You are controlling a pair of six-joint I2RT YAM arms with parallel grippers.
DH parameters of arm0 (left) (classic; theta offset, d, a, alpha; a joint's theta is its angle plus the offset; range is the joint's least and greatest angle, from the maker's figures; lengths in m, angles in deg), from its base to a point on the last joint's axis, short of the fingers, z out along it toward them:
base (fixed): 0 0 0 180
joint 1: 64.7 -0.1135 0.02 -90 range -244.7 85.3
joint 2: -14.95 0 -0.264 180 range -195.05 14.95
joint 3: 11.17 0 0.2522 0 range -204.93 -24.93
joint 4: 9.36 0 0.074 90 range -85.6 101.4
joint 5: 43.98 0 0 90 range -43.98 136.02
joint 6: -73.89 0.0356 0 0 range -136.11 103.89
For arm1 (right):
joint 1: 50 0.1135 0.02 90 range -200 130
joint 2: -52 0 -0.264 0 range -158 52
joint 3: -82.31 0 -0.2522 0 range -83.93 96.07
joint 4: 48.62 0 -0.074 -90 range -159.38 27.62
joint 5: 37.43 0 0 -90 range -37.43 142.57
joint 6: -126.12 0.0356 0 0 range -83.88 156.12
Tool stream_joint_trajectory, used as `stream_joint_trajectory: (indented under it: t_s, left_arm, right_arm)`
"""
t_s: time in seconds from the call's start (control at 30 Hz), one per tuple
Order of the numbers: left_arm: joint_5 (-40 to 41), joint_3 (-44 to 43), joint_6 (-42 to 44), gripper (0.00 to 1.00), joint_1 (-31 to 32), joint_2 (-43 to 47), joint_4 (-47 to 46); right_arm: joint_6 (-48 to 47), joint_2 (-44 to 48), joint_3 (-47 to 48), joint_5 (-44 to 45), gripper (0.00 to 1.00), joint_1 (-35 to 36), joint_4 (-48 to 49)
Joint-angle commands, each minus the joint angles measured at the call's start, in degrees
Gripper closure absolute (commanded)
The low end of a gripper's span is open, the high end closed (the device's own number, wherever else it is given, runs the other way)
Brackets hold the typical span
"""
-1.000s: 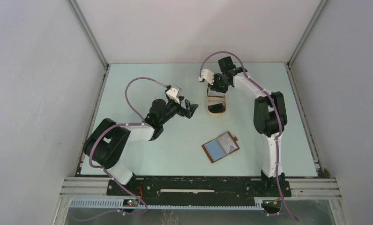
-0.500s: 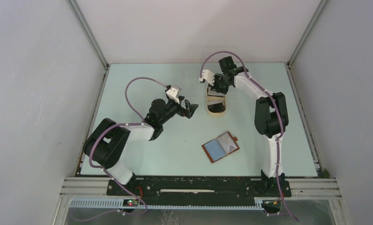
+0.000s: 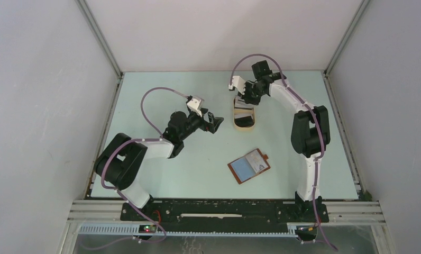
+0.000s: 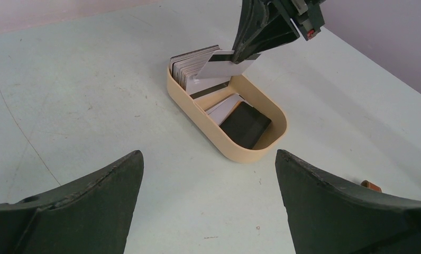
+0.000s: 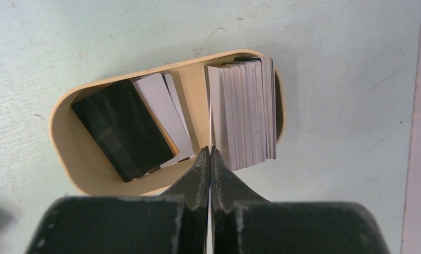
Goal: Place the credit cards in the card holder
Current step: Pick up the credit card from the storage box.
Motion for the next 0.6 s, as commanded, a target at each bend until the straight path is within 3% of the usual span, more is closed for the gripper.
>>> stream_joint_trajectory:
  t_s: [0.0,0.27,0.57]
  left_arm:
    - [-1.7,-1.4,-1.0,0.01,-0.7,0.0,-3.7]
    - [-3.3,0.9,-5.2,0.01,-1.0,2.7,-7.5]
    - [-7.0,7.4,-17.2,0.06,0.4,12.7,-7.3]
  right_arm:
    - [-0.3,5.1,0.3,-4.3,1.00,-0.8,-2.7]
    - [2.9,12.3,-3.7,-11.5,1.00,-1.4,-5.3]
    - [9.6,29.2,-13.1,-22.6,1.00,-2.5,-10.2]
